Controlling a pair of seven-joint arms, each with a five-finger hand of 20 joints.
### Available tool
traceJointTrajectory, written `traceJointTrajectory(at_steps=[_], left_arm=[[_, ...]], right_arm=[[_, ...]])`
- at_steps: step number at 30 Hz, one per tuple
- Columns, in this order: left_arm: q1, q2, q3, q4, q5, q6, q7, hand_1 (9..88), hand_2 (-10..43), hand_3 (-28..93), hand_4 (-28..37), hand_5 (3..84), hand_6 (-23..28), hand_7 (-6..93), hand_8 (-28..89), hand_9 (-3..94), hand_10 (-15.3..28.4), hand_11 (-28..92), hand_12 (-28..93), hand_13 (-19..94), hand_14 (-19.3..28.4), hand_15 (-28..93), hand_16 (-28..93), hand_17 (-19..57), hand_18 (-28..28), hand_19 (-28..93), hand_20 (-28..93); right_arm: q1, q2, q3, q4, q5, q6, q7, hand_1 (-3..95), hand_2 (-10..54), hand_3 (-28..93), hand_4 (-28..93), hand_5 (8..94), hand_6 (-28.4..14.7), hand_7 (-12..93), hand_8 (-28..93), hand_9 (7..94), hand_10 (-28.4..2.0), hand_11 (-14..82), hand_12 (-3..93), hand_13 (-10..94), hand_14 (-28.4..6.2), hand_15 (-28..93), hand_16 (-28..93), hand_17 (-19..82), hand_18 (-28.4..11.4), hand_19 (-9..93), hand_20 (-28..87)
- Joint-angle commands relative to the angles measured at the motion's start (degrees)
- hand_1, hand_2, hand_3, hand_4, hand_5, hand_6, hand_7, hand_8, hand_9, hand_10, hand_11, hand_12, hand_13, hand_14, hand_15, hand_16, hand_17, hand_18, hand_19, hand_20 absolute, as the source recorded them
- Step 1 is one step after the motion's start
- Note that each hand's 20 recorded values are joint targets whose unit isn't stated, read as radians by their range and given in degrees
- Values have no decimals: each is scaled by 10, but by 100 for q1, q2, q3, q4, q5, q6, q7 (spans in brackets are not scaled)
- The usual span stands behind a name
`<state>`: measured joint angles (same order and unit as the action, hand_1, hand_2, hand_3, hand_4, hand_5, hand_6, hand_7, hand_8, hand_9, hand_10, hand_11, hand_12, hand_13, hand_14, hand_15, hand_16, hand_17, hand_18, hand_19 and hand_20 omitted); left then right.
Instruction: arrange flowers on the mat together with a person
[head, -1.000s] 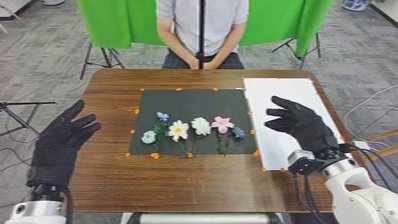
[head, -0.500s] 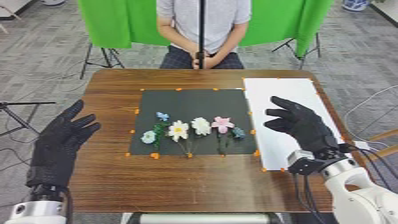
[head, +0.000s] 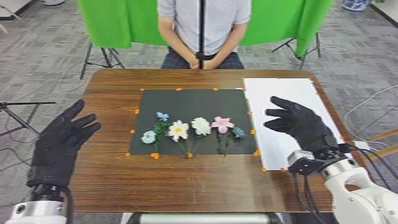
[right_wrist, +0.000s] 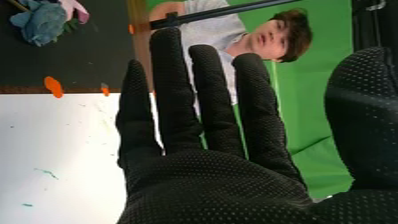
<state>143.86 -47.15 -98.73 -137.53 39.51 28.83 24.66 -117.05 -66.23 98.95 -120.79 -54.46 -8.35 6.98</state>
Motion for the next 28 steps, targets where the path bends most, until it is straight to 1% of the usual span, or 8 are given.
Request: traceJointTrajectory(at_steps=[1,10,15,22,25,26,27,28], left_arm=[[87,-41,-8,-33,34,4,-63,191,81,769,-283,339,65,132,-105,326,196,262,87,219,268,538,-117,-104,210,493,95],[34,-65,1,-26,72,-13,-121,192,80,770,-283,339,65,132,-104,326,196,263,88,219,267,540,-117,-104,208,491,93],[45,-35,9,-25,31,18,-37,193,80,771,-283,339,65,134,-105,325,194,263,87,219,267,540,-118,-103,208,492,94],[35,-71,-5,-20,66,-14,-73,194,79,771,-283,338,66,133,-104,325,195,264,86,220,267,542,-118,-104,209,491,93],[54,-49,-1,-24,33,6,-24,194,79,772,-283,339,66,134,-104,326,196,264,86,219,267,542,-118,-104,209,492,93],[22,-65,2,-13,60,-9,-60,194,79,772,-283,339,66,134,-104,326,196,264,86,219,267,541,-118,-104,209,492,94],[45,-53,9,-20,37,17,-21,194,79,772,-283,338,66,135,-104,327,196,264,86,219,267,541,-118,-104,209,492,94],[30,-70,7,-16,42,-9,-38,194,79,772,-283,338,66,136,-104,327,196,264,86,219,267,541,-118,-104,209,492,94]], right_arm=[[-76,-76,15,-30,-23,-63,24,274,6,731,-283,470,5,142,-117,503,-137,159,146,431,-160,473,99,100,-192,527,175],[-66,-60,-23,-25,30,-33,30,274,7,730,-283,470,5,143,-117,504,-137,159,146,430,-160,474,99,100,-192,527,176],[-39,-44,-37,-15,27,-14,-1,273,9,729,-282,470,5,142,-117,505,-138,159,146,430,-160,474,99,100,-192,528,176],[-37,-48,-40,-16,29,-11,-6,273,9,728,-282,471,5,141,-117,506,-138,159,146,431,-160,475,99,100,-191,528,176],[-19,-35,-56,-8,25,-3,-8,272,10,730,-282,471,4,142,-117,506,-137,160,146,431,-160,475,99,100,-192,528,176],[-32,-30,-55,-16,32,16,-16,272,10,730,-282,471,4,142,-117,506,-137,160,146,431,-160,475,98,100,-192,528,176],[-14,-33,-55,-4,29,-6,-3,272,10,730,-282,471,4,142,-117,506,-137,160,146,431,-160,475,98,100,-191,528,176],[-29,-26,-52,-13,32,5,-8,273,10,729,-282,471,5,141,-117,506,-137,160,146,431,-160,475,98,100,-191,528,176]])
